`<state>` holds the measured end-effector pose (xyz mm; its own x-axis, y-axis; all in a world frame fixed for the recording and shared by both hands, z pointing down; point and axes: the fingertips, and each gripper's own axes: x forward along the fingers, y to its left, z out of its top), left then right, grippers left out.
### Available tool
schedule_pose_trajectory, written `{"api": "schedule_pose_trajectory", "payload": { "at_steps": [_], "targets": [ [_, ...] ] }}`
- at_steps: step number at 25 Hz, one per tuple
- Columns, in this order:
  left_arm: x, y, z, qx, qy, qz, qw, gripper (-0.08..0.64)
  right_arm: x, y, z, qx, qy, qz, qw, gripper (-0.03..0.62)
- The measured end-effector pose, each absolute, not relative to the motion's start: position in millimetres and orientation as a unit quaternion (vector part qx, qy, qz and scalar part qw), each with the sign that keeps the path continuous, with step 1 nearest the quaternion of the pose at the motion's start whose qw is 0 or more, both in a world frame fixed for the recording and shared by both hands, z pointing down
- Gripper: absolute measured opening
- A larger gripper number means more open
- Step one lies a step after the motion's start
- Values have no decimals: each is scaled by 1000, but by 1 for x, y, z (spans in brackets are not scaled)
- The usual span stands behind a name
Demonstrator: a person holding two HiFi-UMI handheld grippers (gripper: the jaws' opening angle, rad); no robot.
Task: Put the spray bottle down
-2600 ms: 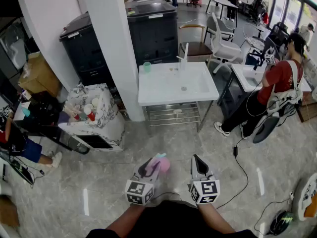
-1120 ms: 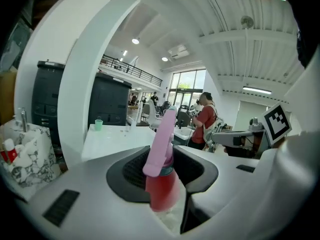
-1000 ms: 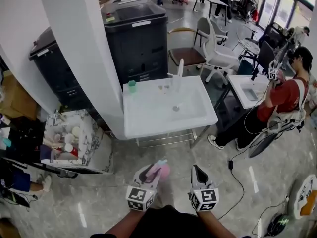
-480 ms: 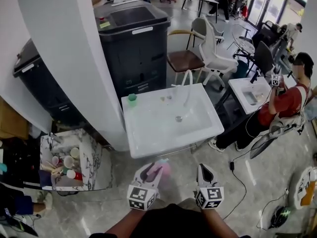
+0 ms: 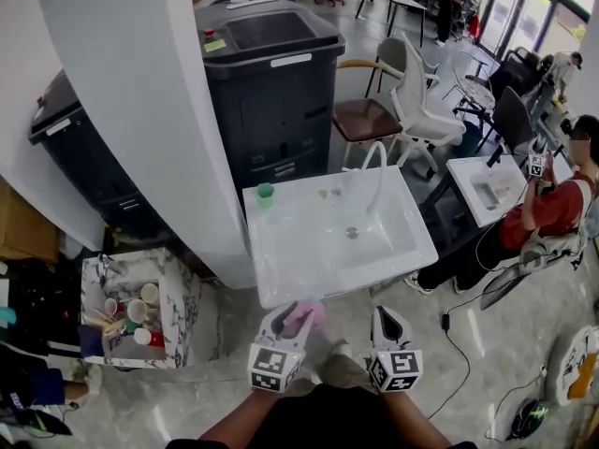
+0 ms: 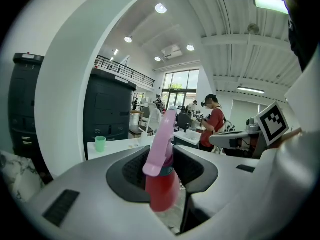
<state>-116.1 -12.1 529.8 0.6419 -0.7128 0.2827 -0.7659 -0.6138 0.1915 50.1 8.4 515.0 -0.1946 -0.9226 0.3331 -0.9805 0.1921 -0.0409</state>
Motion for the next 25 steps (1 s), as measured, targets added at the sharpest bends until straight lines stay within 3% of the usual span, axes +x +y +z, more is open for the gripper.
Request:
{"api": "schedule_pose_trajectory", "payload": {
  "at_steps": [11,25],
  "targets": [
    [-119,-95,544,882,-438,98,147,153,34,-57,524,599,-784,119,110,-2],
    [-86,-284,578,864,-459,116,169,153,54,-257,546,575,-801,148,72,-2]
  ]
}}
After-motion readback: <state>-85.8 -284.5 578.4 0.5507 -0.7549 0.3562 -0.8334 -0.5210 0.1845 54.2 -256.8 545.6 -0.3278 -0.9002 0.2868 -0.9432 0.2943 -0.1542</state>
